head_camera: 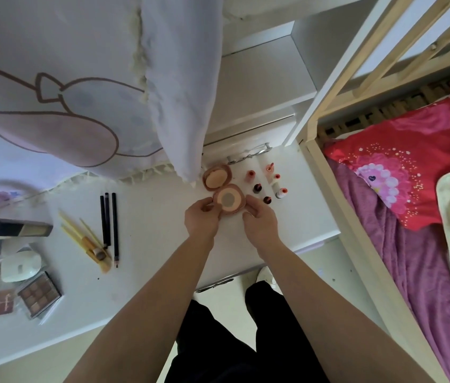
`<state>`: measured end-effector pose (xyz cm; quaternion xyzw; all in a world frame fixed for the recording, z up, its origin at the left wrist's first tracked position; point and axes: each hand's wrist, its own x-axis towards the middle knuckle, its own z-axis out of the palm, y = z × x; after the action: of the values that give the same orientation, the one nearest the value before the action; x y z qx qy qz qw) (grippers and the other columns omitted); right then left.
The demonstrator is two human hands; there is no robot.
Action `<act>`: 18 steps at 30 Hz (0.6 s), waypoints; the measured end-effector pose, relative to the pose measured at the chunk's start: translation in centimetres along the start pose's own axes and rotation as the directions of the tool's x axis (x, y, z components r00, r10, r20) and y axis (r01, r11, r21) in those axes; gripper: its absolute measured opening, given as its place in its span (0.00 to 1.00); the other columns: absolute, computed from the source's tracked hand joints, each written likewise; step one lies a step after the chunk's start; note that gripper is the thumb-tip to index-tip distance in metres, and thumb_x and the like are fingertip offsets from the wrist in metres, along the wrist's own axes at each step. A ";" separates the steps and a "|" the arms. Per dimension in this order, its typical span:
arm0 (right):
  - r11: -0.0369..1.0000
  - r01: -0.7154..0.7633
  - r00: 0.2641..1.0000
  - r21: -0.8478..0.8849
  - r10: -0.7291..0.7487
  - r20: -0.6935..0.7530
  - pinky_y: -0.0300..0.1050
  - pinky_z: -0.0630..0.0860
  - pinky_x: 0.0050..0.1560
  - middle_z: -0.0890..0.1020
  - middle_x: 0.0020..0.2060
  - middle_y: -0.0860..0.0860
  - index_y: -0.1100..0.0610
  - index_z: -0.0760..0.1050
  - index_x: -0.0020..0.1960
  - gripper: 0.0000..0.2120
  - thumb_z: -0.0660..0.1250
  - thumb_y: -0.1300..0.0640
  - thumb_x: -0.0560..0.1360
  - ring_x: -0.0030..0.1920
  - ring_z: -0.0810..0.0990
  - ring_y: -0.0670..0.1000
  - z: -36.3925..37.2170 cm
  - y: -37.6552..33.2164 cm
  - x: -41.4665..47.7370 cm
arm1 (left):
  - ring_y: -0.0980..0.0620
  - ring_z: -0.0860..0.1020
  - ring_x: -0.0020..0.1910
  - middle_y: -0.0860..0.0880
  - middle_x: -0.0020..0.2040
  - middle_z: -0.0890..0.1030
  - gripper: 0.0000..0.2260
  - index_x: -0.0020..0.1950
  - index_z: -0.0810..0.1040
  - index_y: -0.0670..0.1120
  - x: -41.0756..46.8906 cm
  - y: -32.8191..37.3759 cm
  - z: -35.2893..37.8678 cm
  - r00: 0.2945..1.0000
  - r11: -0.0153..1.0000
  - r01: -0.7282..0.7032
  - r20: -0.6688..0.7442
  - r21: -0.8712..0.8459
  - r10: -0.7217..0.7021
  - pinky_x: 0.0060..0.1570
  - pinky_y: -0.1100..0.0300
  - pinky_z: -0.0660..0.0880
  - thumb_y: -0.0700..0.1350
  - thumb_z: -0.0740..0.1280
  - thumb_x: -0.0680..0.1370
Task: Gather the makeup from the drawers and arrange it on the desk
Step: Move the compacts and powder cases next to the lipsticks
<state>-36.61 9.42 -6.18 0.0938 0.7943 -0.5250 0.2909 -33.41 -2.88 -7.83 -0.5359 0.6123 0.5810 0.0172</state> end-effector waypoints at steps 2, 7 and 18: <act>0.999 -0.005 1.000 -0.042 0.005 0.011 0.49 0.72 0.69 0.81 0.62 0.48 0.53 0.76 0.67 0.25 0.59 0.68 0.74 0.64 0.78 0.49 0.0 0.1 -0.2 | 0.48 0.81 0.48 0.47 0.49 0.83 0.16 0.61 0.80 0.44 0.0 -0.1 -0.4 0.999 1.000 -0.016 0.028 -0.004 0.016 0.55 0.55 0.78 0.40 0.73 0.74; 0.985 0.001 1.000 -0.174 0.004 0.027 0.39 0.67 0.63 0.77 0.65 0.50 0.54 0.73 0.70 0.22 0.60 0.65 0.78 0.64 0.75 0.50 -0.3 0.0 -1.0 | 0.46 0.80 0.55 0.47 0.59 0.81 0.16 0.65 0.79 0.45 -0.7 -0.3 -2.4 0.996 1.000 -0.029 0.090 -0.008 0.029 0.60 0.51 0.77 0.42 0.67 0.77; 0.900 0.228 0.973 -0.372 -0.193 0.128 0.48 0.72 0.61 0.74 0.63 0.54 0.54 0.71 0.69 0.19 0.63 0.59 0.79 0.61 0.77 0.55 6.9 -4.2 -6.0 | 0.43 0.49 0.79 0.45 0.81 0.51 0.26 0.79 0.57 0.52 -4.1 -3.2 -18.7 0.915 0.630 -0.300 0.031 0.716 0.401 0.75 0.44 0.52 0.57 0.56 0.83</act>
<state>-31.11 2.43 -1.47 -0.0747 0.8735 -0.3911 0.2800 -18.28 -13.13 -1.34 -0.3950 0.8796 0.2564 0.0674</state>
